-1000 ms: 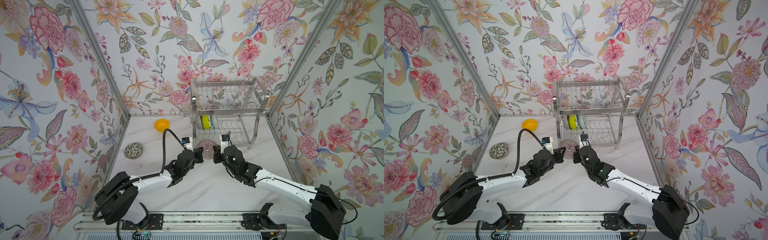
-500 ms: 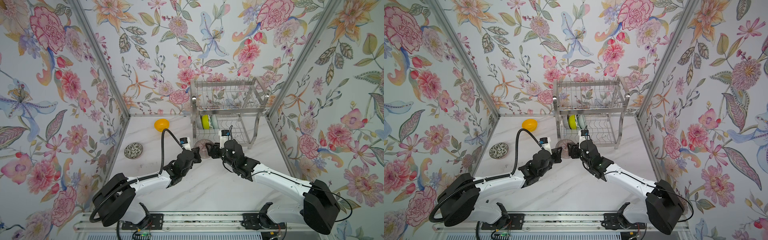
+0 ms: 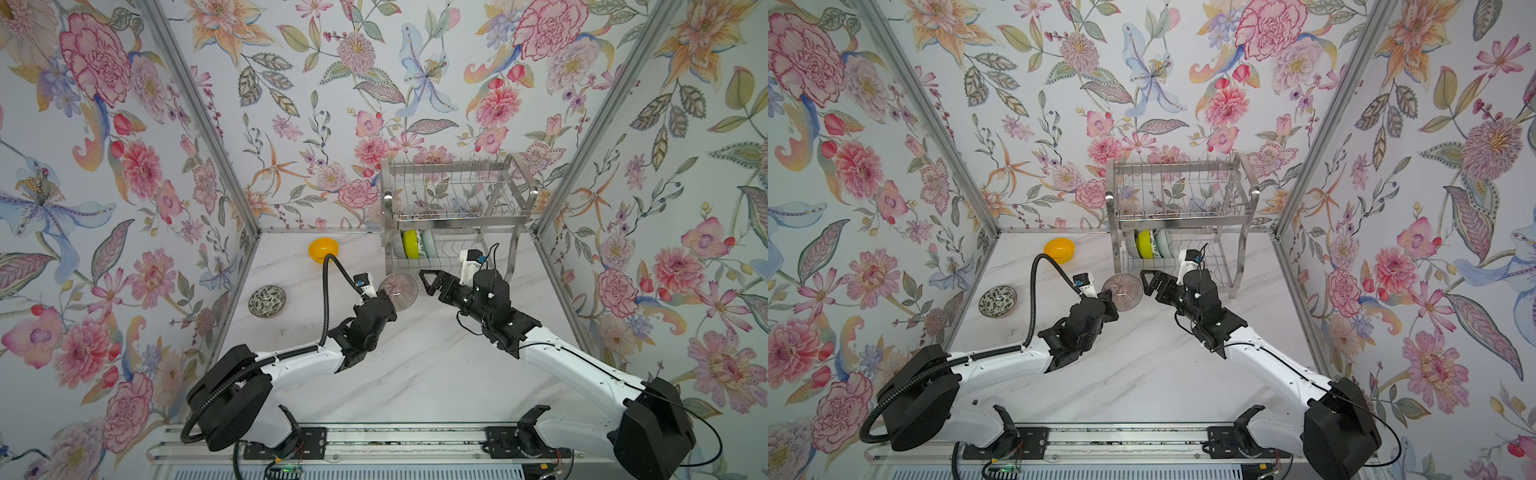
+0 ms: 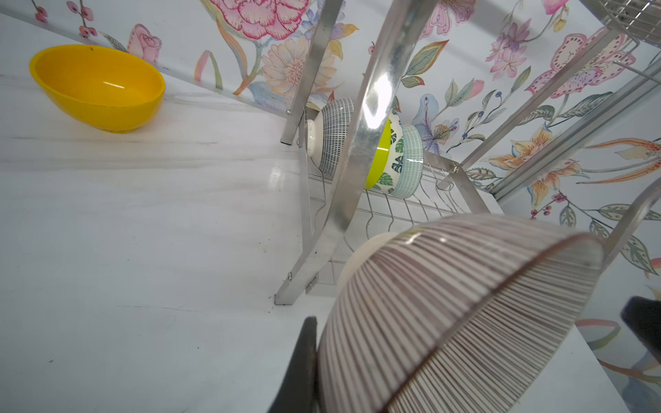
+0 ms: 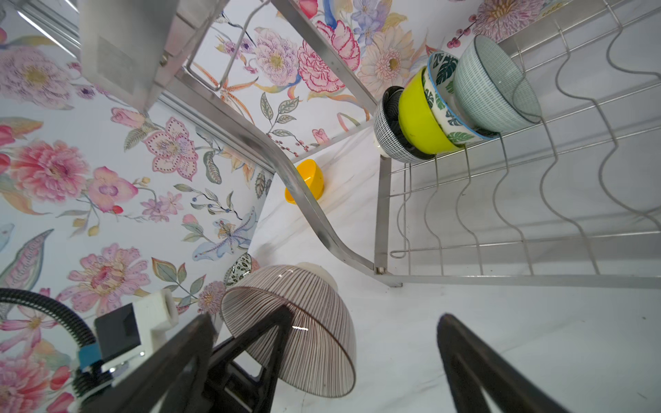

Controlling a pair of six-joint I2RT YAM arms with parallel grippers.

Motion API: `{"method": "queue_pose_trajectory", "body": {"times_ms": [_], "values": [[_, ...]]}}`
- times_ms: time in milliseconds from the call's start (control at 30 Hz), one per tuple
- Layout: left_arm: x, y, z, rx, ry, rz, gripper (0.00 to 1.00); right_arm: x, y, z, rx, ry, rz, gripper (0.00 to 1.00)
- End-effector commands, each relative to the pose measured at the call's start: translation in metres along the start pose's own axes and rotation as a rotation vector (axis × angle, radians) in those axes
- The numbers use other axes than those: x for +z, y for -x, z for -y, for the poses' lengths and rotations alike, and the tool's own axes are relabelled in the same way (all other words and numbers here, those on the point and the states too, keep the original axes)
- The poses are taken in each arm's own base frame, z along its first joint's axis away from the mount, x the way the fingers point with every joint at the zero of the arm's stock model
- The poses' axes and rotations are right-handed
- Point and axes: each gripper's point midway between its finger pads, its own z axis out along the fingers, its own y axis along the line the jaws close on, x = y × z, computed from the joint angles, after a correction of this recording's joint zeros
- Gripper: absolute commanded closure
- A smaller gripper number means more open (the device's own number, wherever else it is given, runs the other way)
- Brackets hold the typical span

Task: Load the bowls into the dish rack
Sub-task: 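Release the left gripper and carry the bowl toward the rack with right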

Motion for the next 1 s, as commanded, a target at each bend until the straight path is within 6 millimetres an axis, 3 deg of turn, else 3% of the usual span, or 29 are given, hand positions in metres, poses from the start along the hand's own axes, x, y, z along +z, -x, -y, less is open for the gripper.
{"method": "queue_pose_trajectory", "body": {"times_ms": [0, 200, 433, 600, 733, 767, 967], "values": [[-0.001, 0.03, -0.01, -0.018, 0.091, 0.114, 1.0, -0.007, 0.003, 0.008, 0.133, -0.006, -0.001, 0.01], [-0.002, 0.035, -0.023, 0.034, 0.177, 0.17, 1.0, -0.01, 0.014, 0.038, 0.374, -0.103, -0.004, 0.02], [0.0, 0.029, -0.039, 0.083, 0.255, 0.219, 1.0, -0.006, 0.015, 0.042, 0.699, -0.04, 0.039, 0.01], [0.001, 0.022, -0.04, 0.075, 0.25, 0.24, 1.0, 0.001, 0.012, 0.03, 0.85, 0.007, 0.047, 0.02], [0.006, 0.019, -0.028, 0.073, 0.193, 0.236, 1.0, 0.007, 0.013, 0.019, 0.928, 0.04, 0.052, 0.01], [0.013, 0.008, -0.03, 0.098, 0.202, 0.216, 1.0, 0.009, 0.005, 0.011, 0.946, 0.056, 0.03, 0.02], [0.018, 0.001, -0.021, 0.118, 0.177, 0.222, 1.0, 0.021, -0.008, -0.009, 1.036, 0.091, 0.014, 0.03]]}}
